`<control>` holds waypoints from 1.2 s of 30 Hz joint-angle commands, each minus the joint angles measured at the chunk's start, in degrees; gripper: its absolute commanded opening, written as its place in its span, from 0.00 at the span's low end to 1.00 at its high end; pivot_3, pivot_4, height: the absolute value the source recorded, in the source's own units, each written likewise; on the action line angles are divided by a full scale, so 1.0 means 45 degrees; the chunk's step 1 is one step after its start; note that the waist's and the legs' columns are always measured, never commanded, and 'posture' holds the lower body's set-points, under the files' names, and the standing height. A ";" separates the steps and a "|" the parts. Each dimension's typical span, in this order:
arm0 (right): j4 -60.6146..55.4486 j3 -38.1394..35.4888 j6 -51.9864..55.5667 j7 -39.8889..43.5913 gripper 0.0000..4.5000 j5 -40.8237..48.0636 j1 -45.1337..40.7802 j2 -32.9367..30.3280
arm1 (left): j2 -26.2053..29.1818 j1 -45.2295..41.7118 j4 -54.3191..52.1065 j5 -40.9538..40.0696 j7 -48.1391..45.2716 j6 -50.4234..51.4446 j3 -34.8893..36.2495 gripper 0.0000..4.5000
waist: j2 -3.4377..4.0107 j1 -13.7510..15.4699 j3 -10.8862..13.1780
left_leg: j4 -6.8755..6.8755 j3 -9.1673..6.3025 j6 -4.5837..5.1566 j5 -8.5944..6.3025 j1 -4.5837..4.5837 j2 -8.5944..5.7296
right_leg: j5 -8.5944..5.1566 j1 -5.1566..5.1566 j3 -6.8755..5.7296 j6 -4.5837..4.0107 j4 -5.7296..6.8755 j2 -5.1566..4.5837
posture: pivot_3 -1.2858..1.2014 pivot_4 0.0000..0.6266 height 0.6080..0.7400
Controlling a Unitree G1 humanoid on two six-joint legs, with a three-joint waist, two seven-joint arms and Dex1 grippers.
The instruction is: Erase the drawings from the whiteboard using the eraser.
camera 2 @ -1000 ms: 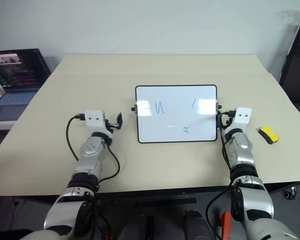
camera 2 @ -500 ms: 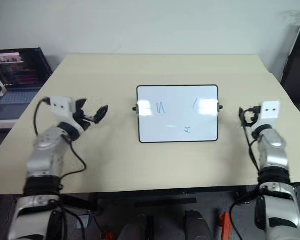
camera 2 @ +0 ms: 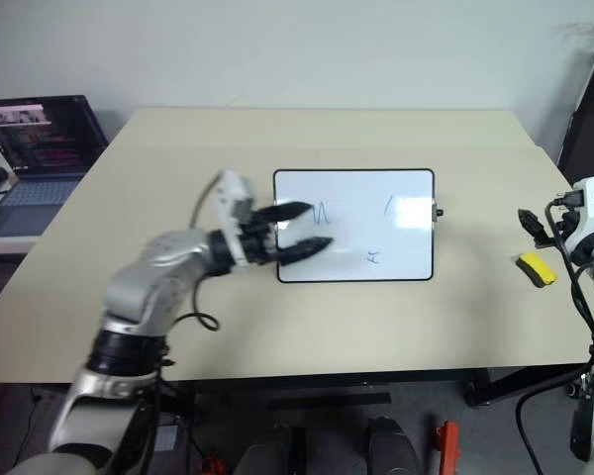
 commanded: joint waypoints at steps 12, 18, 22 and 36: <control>0.6034 0.1385 -0.0520 0.2597 0.99 -0.1436 -0.3241 -0.1173 | -0.4540 -0.1311 0.5457 0.2821 -0.0810 -0.3849 -0.2250 1.00 | 0.0000 -0.0110 0.0001 | -0.0005 0.0014 0.0003 -0.0002 0.0007 -0.0012 | 0.0003 -0.0005 0.0032 -0.0002 -0.0008 0.0001 | 0.52 0.24 1.00; 0.8209 0.1932 -0.1380 0.3560 0.99 -0.2272 -0.4069 -0.1400 | -0.5096 -0.1030 0.5021 0.2783 -0.0456 -0.3897 -0.1954 1.00 | 0.0000 -0.0110 0.0001 | -0.0003 0.0016 0.0004 -0.0002 0.0008 -0.0015 | 0.0001 -0.0003 0.0037 0.0005 -0.0009 0.0000 | 0.52 0.24 1.00; 0.8868 0.2086 -0.1600 0.3961 0.99 -0.2566 -0.4397 -0.1408 | -0.5076 -0.0649 0.4461 0.2875 -0.0532 -0.3618 -0.2057 1.00 | 0.0004 -0.0143 -0.0001 | -0.0004 0.0019 0.0004 -0.0003 0.0008 -0.0019 | 0.0004 -0.0004 0.0045 0.0005 -0.0009 -0.0003 | 0.52 0.24 1.00; 0.9587 0.1868 -0.1844 0.3733 0.99 -0.2963 -0.4230 -0.1179 | -0.4860 -0.0039 0.3564 0.3214 -0.0108 -0.3227 -0.2051 1.00 | 0.0006 -0.0167 -0.0003 | -0.0001 0.0017 0.0004 -0.0002 0.0014 -0.0022 | 0.0006 -0.0002 0.0048 0.0006 -0.0003 -0.0003 | 0.52 0.24 1.00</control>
